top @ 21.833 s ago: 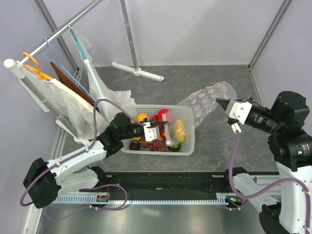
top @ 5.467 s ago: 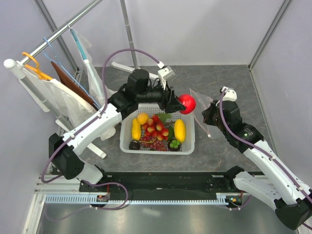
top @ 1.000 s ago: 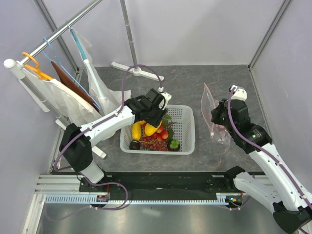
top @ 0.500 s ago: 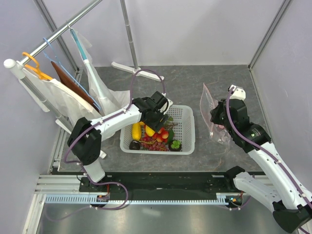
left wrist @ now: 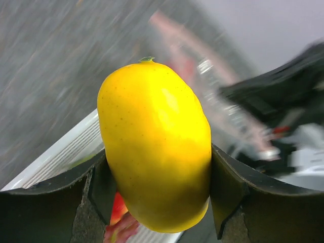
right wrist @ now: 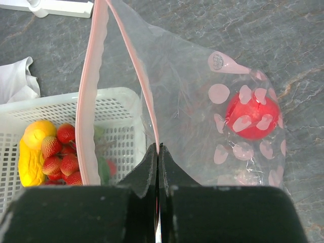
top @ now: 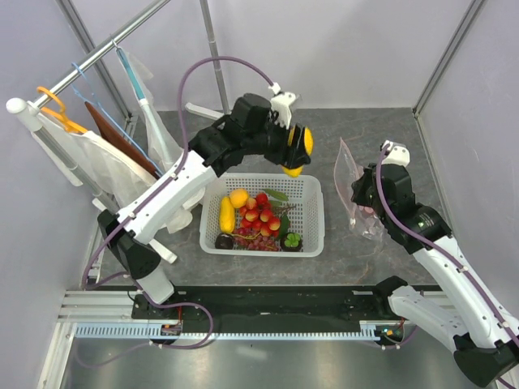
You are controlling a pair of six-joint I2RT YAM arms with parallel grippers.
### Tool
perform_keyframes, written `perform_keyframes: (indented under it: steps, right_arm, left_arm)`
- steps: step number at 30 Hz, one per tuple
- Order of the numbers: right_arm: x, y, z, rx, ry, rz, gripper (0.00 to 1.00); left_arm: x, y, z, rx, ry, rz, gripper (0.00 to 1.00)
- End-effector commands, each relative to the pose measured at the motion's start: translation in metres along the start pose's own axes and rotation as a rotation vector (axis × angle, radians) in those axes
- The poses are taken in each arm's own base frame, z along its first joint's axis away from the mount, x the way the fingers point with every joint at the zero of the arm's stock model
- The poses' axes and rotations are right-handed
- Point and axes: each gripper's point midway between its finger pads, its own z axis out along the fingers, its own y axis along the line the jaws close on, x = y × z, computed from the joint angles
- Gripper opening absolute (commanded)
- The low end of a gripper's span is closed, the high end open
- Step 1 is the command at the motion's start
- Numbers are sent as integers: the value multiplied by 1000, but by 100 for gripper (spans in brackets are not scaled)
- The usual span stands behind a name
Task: Place the food in the zip-top bag and seal the zipper
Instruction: Pick up the fake fruit from the bin, then place the fake fruit in the zipper food storage bag.
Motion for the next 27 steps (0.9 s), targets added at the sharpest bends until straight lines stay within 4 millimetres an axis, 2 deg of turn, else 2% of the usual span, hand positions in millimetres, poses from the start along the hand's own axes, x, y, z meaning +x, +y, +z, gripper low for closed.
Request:
perform_keyframes:
  steps: [1,2,3,7,11,16,19,23,27]
  right_arm:
    - [-22,4,-5,1,-60,27,0]
    - [-22,4,-5,0,-59,33,0]
    - [-20,5,-5,-3,-53,36,0]
    - [-20,11,-6,-32,-49,59,0]
    - [-16,18,-6,-68,-30,101,0]
    - [-17,23,-6,-89,-22,117,0]
    - [-18,26,-5,-95,-22,127,0]
    - [-22,26,-6,-94,-29,134,0]
    - [-27,26,-8,-91,-41,131,0]
  left_arm:
    - [-48,-62,-8,265,-96,-244,53]
    - [-58,-69,-8,302,-131,-265,53]
    - [-56,-71,-3,317,-122,-325,52]
    - [-61,-80,10,379,-150,-392,52]
    - [-56,-87,33,408,-118,-441,51]
    - [-50,-96,49,410,-110,-441,51]
    - [-37,-94,62,365,-79,-446,50]
    - [0,-74,80,254,9,-436,49]
    - [26,-55,84,150,66,-391,46]
